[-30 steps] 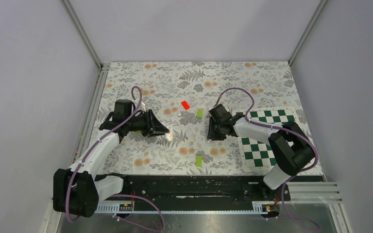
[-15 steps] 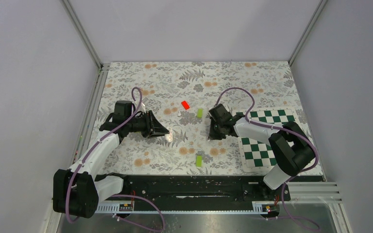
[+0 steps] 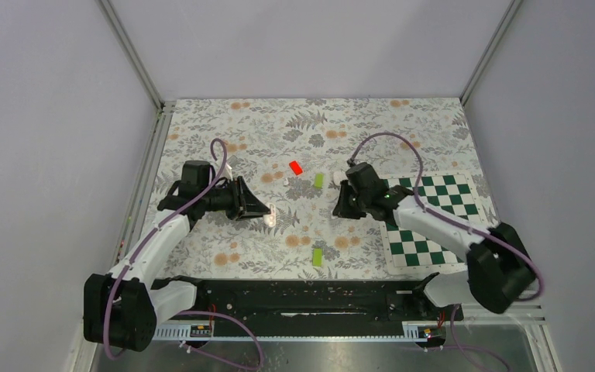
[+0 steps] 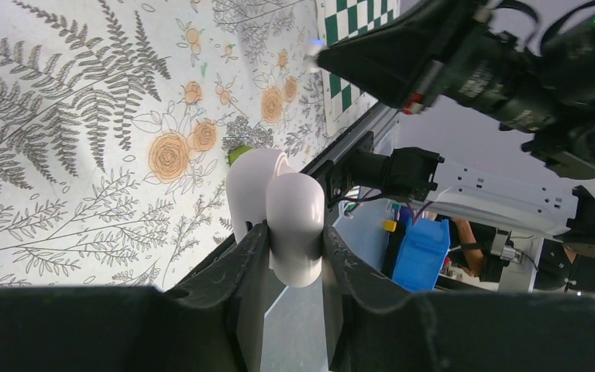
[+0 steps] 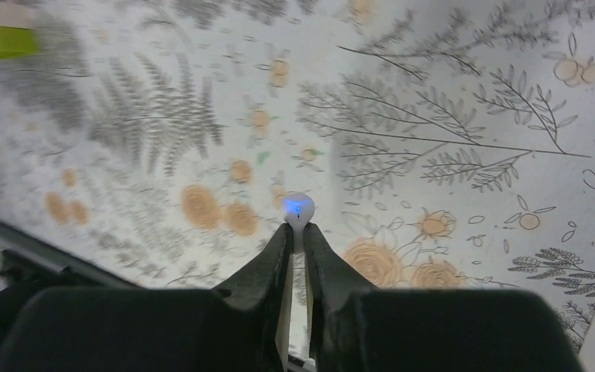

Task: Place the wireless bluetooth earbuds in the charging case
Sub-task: Insert the left earbud into the left side groove of the charging case, then close the charging case.

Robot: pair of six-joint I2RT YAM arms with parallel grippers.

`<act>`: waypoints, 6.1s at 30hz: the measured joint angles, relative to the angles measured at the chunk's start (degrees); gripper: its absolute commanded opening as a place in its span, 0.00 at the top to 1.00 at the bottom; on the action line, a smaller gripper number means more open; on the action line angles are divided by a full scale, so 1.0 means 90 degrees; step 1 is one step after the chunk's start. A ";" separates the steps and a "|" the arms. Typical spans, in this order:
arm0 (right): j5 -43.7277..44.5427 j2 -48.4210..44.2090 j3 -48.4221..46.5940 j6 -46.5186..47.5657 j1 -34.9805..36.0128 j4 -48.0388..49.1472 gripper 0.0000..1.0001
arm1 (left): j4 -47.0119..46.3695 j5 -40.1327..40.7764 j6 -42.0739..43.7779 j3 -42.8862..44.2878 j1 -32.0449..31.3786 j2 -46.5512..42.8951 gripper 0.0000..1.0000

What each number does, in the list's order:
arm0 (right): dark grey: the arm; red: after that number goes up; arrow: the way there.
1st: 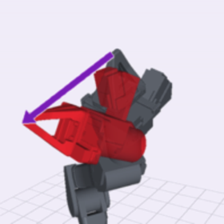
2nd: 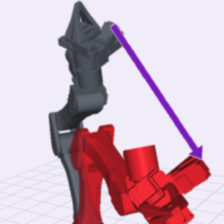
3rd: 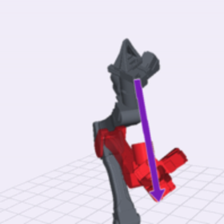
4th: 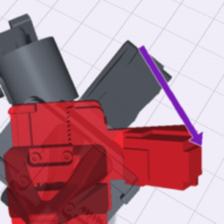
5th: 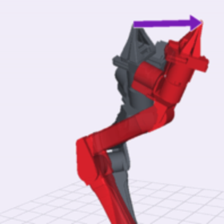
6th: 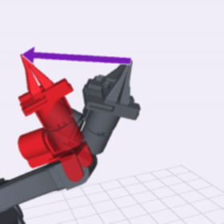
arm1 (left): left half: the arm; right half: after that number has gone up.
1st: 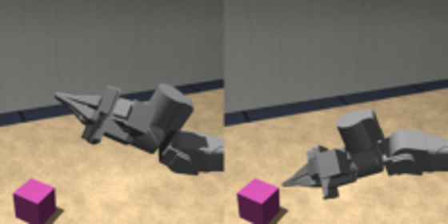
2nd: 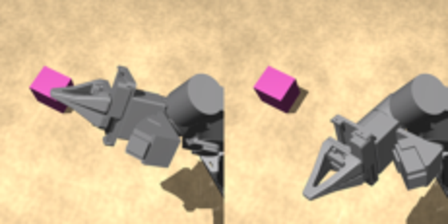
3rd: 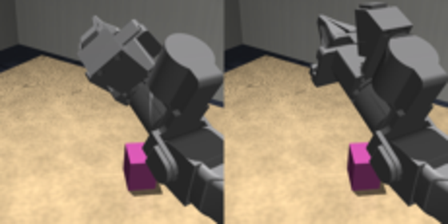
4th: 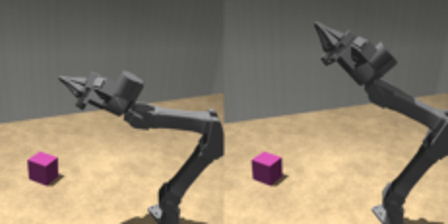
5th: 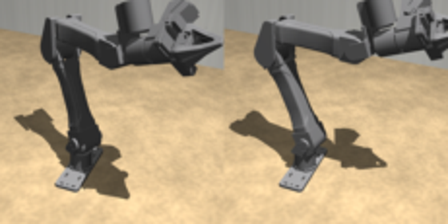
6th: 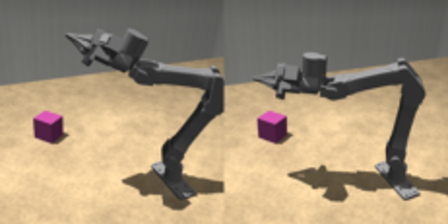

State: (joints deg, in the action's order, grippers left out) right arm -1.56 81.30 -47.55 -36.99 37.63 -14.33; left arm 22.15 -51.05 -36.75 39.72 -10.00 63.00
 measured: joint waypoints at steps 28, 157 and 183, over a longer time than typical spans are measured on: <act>-0.0457 -0.2453 -0.1256 0.0070 0.1583 -0.0044 1.00 | -0.3631 0.0658 -0.1792 -0.0277 -0.1319 -0.1086 1.00; -0.2186 -0.1010 0.0561 -0.2152 -0.0233 0.3179 0.62 | -0.5581 -0.0648 -0.2856 -0.0250 -0.1914 -0.0155 1.00; -0.2878 -0.2215 0.1243 -0.2905 -0.0015 0.3742 0.51 | -0.4240 -0.0136 -0.2052 0.0087 -0.1967 -0.0029 1.00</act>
State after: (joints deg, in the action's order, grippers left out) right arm -27.46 61.36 -36.36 -63.13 37.50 19.35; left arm -16.01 -52.27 -55.22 40.51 -27.70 62.74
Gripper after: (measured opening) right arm 0.381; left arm 0.269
